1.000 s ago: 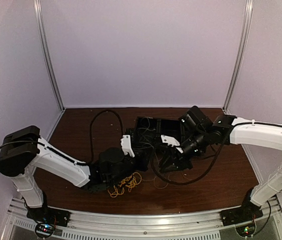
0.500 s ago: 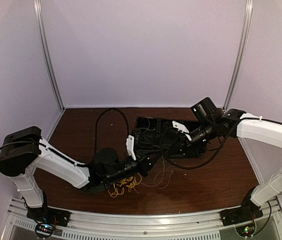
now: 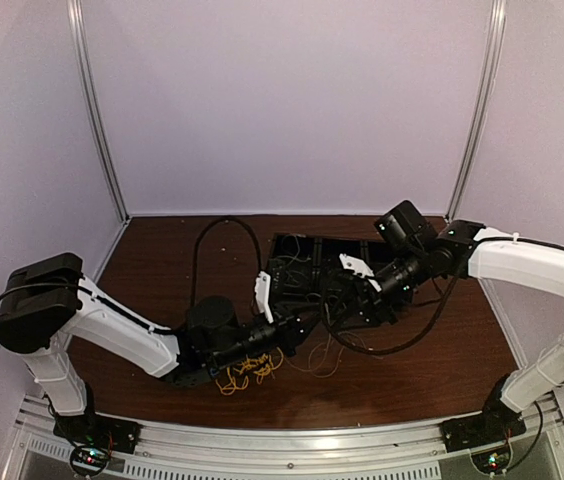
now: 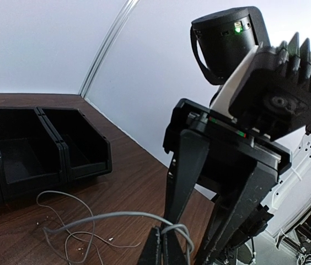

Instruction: Untangle the cables

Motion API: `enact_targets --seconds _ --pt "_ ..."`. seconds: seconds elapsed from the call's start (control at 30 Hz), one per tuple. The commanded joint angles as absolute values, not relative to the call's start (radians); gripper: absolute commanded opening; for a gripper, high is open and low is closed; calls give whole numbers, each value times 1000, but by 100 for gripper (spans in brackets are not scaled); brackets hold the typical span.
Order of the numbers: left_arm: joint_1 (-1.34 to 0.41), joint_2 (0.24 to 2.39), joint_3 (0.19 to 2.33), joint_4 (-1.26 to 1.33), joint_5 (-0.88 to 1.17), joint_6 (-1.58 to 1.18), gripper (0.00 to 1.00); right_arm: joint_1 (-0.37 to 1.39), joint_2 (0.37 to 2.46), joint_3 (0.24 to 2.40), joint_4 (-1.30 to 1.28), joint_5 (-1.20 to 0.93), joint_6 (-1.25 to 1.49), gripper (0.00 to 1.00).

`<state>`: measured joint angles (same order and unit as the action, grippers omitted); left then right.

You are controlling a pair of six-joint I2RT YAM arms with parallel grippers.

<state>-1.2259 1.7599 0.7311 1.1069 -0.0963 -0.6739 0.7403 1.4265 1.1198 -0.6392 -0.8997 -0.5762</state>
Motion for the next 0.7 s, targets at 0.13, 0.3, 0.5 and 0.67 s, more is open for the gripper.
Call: enact_targets --seconds 0.13,0.3,0.5,0.67 --pt "-1228 1741 754 1161 -83 -657 0 745 1413 1138 -554 -858 -505 23" --pt "-1229 1740 751 1164 -83 -662 0 746 1413 1138 -543 -859 -488 12" --pt "-1229 1740 747 1154 -104 -665 0 745 1400 1138 -560 -856 -494 4" --pt "-1229 1722 732 1100 -209 -696 0 745 1379 1134 -598 -846 -516 0"
